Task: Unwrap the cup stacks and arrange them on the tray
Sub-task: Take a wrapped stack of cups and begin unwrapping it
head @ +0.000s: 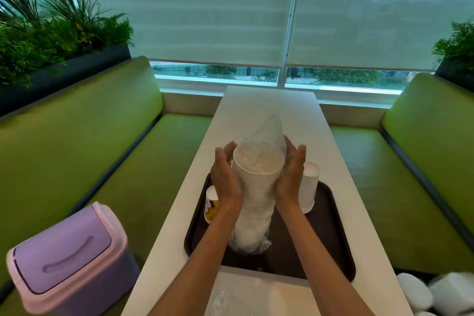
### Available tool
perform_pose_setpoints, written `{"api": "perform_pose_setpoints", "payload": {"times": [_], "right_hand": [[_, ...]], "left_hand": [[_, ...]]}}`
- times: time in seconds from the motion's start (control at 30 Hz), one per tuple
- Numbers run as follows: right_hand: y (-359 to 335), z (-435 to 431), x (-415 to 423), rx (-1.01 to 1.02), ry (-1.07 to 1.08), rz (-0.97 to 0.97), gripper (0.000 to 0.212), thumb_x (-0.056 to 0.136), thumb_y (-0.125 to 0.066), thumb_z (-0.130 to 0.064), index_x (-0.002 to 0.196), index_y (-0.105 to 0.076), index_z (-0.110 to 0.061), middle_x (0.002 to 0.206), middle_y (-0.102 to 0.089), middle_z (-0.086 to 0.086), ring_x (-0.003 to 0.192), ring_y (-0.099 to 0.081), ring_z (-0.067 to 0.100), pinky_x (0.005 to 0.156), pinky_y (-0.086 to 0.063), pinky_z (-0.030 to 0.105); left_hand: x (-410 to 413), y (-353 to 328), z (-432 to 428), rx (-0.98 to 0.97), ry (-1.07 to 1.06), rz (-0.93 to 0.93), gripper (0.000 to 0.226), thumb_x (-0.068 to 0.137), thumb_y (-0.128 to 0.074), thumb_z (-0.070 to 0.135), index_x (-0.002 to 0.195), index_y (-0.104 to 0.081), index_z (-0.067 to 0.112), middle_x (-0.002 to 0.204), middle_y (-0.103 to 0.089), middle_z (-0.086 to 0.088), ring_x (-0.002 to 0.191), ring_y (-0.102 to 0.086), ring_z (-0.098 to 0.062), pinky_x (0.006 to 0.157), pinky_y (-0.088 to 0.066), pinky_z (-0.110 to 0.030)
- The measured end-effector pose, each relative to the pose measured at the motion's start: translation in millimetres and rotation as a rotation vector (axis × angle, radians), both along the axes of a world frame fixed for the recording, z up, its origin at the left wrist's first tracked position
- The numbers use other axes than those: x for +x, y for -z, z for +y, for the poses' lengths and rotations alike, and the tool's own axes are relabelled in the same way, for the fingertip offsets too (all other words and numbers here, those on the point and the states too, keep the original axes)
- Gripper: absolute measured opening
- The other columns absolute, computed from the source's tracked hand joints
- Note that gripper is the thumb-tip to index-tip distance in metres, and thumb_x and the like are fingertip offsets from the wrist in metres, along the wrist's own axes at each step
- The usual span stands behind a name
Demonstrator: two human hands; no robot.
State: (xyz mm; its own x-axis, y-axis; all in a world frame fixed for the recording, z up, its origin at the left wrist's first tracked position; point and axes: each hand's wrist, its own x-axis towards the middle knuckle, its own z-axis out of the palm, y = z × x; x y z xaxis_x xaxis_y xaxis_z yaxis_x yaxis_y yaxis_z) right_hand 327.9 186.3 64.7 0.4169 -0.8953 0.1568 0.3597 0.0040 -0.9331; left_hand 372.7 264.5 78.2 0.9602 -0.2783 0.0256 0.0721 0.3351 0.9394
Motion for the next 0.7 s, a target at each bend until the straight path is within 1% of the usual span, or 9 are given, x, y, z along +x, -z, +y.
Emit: {"api": "perform_pose_setpoints", "payload": {"times": [0.1,0.13,0.23,0.33,0.4,0.47,0.53,0.6,0.7], "right_hand": [[-1.8,12.0,8.8,0.004,-0.017,0.006,0.060,0.092,-0.021,-0.063,0.099,-0.067,-0.025,0.103,-0.071,0.002,0.105,-0.065,0.022,0.093,-0.051,0.035],[4.4,18.8,7.6,-0.018,0.010,0.007,0.061,0.090,-0.022,-0.066,0.098,-0.067,-0.024,0.102,-0.071,0.001,0.103,-0.066,0.018,0.093,-0.051,0.034],[30.0,30.0,1.9,-0.112,0.090,-0.046,0.077,0.075,-0.031,-0.087,0.105,-0.060,-0.022,0.103,-0.067,-0.003,0.095,-0.063,0.000,0.086,-0.049,0.019],[58.4,34.1,-3.5,-0.196,0.085,-0.032,0.082,0.071,-0.037,-0.089,0.116,-0.051,-0.022,0.111,-0.061,-0.004,0.098,-0.059,-0.008,0.084,-0.046,0.012],[73.7,34.9,-7.5,-0.229,0.031,-0.023,0.082,0.070,-0.043,-0.087,0.122,-0.047,-0.025,0.118,-0.059,-0.002,0.105,-0.058,-0.007,0.085,-0.046,0.011],[86.2,31.7,-10.6,-0.269,-0.015,0.044,0.092,0.069,-0.047,-0.086,0.128,-0.047,-0.016,0.119,-0.060,0.004,0.107,-0.059,-0.003,0.086,-0.047,0.013],[95.1,24.6,-16.8,-0.304,-0.099,0.157,0.103,0.070,-0.049,-0.085,0.132,-0.045,-0.002,0.120,-0.060,0.003,0.108,-0.059,-0.002,0.087,-0.048,0.014],[99.9,16.7,-29.6,-0.349,-0.201,0.260,0.096,0.070,-0.052,-0.083,0.134,-0.043,-0.012,0.123,-0.059,-0.003,0.112,-0.058,0.002,0.090,-0.050,0.020],[94.4,5.6,-46.3,-0.404,-0.310,0.280,0.091,0.073,-0.062,-0.072,0.141,-0.038,-0.016,0.136,-0.054,-0.002,0.126,-0.052,0.011,0.103,-0.047,0.036]], "left_hand": [[-5.9,-6.9,-10.3,-0.009,0.013,-0.035,0.047,0.104,-0.026,0.031,0.086,-0.067,0.019,0.091,-0.071,-0.004,0.090,-0.067,-0.018,0.079,-0.053,-0.028],[-8.5,-2.8,-11.2,-0.013,-0.007,-0.052,0.046,0.104,-0.026,0.028,0.081,-0.065,0.020,0.085,-0.070,0.000,0.084,-0.066,-0.014,0.075,-0.052,-0.024],[-11.4,18.2,-13.7,0.018,-0.103,-0.125,0.041,0.105,-0.028,0.021,0.076,-0.056,0.023,0.079,-0.062,0.005,0.074,-0.059,-0.006,0.070,-0.045,-0.025],[-9.0,48.1,-18.9,0.052,-0.120,-0.151,0.031,0.099,-0.030,0.031,0.082,-0.055,0.024,0.083,-0.062,0.000,0.082,-0.058,-0.018,0.074,-0.045,-0.031],[-9.8,66.1,-17.9,0.145,-0.130,-0.223,0.027,0.103,-0.032,0.019,0.086,-0.052,0.026,0.086,-0.060,0.003,0.086,-0.058,-0.024,0.073,-0.045,-0.019],[-8.6,82.7,-14.0,0.168,-0.106,-0.235,0.024,0.103,-0.031,0.021,0.089,-0.050,0.025,0.088,-0.059,0.005,0.084,-0.058,-0.016,0.071,-0.043,-0.011],[-9.2,89.5,-7.4,0.153,-0.028,-0.169,0.030,0.096,-0.028,0.038,0.092,-0.052,0.020,0.092,-0.062,-0.001,0.086,-0.058,-0.010,0.076,-0.046,-0.018],[-7.8,92.1,0.2,0.160,0.092,-0.112,0.039,0.100,-0.025,0.038,0.100,-0.056,0.014,0.100,-0.064,-0.009,0.096,-0.059,-0.017,0.084,-0.048,-0.029],[-0.6,87.7,19.8,0.282,0.180,-0.132,0.046,0.103,-0.024,0.035,0.112,-0.061,0.009,0.108,-0.067,-0.005,0.109,-0.059,-0.021,0.097,-0.047,-0.038]]}}
